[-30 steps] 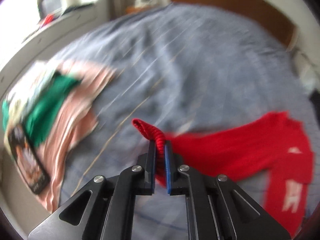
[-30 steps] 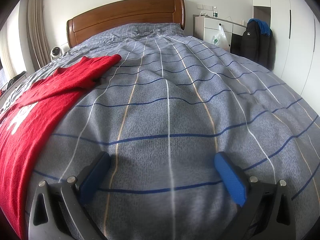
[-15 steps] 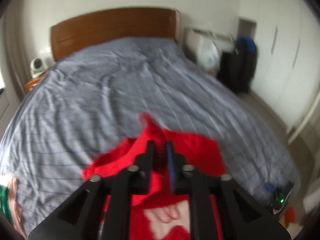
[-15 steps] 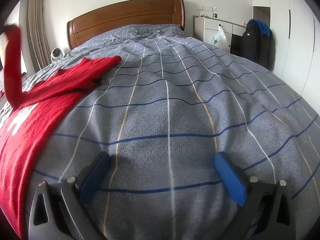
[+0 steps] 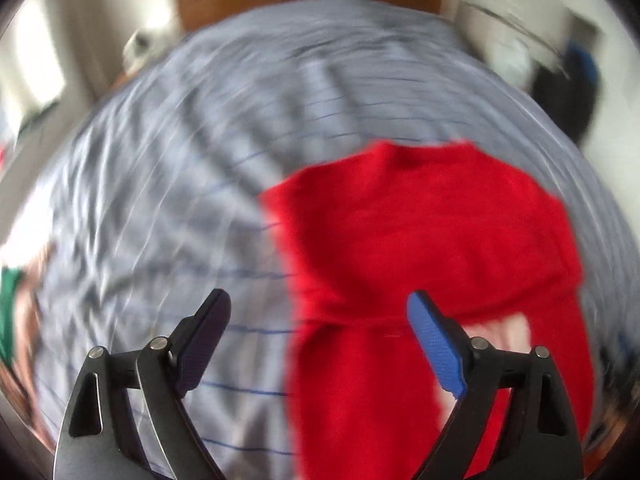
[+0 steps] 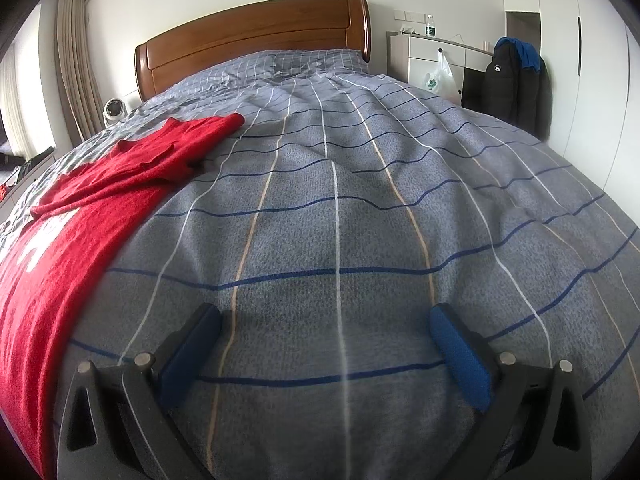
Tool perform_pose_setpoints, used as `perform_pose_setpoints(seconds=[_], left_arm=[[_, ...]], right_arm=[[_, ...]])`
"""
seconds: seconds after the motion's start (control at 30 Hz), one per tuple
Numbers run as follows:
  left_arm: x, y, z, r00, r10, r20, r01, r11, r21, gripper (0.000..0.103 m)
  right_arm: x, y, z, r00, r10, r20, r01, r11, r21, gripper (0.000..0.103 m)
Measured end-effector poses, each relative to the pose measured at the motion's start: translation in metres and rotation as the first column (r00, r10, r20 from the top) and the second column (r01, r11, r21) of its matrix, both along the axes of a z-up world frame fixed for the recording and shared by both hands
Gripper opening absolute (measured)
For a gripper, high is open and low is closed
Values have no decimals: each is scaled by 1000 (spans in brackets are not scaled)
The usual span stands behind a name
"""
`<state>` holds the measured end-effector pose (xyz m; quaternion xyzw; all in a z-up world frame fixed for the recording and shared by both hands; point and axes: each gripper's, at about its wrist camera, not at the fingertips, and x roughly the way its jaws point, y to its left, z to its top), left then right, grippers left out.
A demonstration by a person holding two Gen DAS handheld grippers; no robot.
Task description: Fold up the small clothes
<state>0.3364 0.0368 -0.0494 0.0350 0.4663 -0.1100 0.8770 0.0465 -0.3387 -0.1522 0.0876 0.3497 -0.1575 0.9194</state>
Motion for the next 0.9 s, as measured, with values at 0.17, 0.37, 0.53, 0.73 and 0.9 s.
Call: perform_pose_setpoints(seconds=[0.17, 0.37, 0.53, 0.73, 0.9], left_arm=[[16, 23, -26, 994, 31, -100, -43, 991, -123, 83], [26, 0, -76, 987, 82, -138, -83, 997, 5, 15], [8, 34, -88, 978, 154, -140, -164, 984, -68, 8], [-17, 35, -74, 986, 123, -110, -132, 989, -72, 40], [-50, 46, -66, 993, 115, -11, -116, 993, -16, 83]], right_arm=[[2, 1, -1, 1000, -3, -2, 3, 1000, -11, 103], [2, 2, -2, 1000, -4, -4, 4, 1000, -15, 103], [2, 3, -2, 1000, -3, -1, 3, 1000, -14, 103], [2, 3, -2, 1000, -4, -2, 4, 1000, -14, 103], [3, 3, -3, 1000, -4, -2, 4, 1000, -15, 103]])
